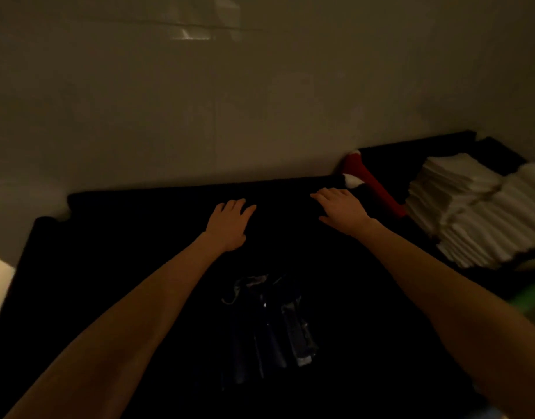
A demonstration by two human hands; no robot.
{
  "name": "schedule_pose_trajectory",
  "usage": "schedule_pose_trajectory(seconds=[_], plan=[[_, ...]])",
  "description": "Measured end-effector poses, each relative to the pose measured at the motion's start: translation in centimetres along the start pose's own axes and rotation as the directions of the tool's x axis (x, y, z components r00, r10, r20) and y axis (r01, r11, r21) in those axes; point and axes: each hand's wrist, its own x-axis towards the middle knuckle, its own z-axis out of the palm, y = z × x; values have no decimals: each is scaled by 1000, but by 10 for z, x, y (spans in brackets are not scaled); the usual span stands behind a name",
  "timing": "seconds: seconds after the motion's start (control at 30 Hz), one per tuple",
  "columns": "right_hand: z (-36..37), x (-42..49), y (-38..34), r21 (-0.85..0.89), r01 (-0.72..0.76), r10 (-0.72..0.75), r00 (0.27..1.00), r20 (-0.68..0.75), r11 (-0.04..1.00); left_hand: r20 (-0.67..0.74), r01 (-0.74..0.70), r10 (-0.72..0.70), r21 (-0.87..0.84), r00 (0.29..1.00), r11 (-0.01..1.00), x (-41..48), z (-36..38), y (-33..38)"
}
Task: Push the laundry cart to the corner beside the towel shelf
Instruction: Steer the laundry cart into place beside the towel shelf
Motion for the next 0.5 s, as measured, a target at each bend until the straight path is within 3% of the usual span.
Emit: schedule_pose_trajectory(seconds=[0.2, 0.5], plan=[[32, 32, 62, 45, 98, -98, 995, -2, 994, 23, 135, -134, -93, 991, 986, 77, -6, 53], [61, 101, 102, 88, 57, -61, 997, 42, 994, 65, 142, -139, -43, 988, 989, 135, 14, 42]])
